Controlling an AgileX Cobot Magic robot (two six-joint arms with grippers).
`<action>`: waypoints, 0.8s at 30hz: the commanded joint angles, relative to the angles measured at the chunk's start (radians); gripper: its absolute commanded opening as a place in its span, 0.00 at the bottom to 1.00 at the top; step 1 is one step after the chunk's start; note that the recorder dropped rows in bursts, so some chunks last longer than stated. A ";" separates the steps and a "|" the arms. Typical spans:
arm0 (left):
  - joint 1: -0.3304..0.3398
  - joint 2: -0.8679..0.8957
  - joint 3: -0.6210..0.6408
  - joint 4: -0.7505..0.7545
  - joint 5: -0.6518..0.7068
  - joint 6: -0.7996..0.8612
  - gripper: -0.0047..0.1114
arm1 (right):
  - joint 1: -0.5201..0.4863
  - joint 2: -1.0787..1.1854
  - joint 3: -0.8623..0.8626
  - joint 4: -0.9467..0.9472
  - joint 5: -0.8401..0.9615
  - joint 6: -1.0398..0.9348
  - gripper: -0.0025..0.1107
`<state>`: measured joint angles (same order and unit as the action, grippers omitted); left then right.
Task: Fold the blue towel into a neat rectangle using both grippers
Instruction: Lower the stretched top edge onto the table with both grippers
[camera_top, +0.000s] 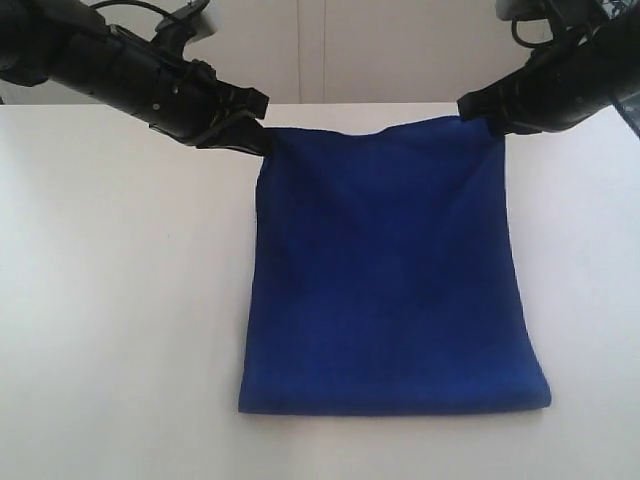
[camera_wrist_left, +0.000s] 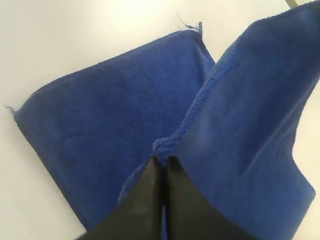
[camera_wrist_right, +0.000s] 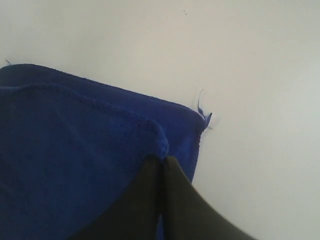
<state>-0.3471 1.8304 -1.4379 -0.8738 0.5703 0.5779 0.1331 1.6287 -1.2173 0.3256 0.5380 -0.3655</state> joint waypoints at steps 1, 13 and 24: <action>-0.004 0.030 -0.027 -0.011 -0.026 -0.005 0.04 | -0.004 0.040 -0.029 -0.010 -0.032 0.005 0.02; -0.002 0.147 -0.080 -0.008 -0.110 0.013 0.04 | -0.004 0.152 -0.039 -0.010 -0.149 0.005 0.02; -0.004 0.227 -0.111 -0.008 -0.215 0.032 0.04 | -0.004 0.254 -0.039 -0.010 -0.275 0.005 0.02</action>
<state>-0.3471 2.0433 -1.5421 -0.8678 0.3760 0.6013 0.1331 1.8677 -1.2478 0.3232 0.3125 -0.3655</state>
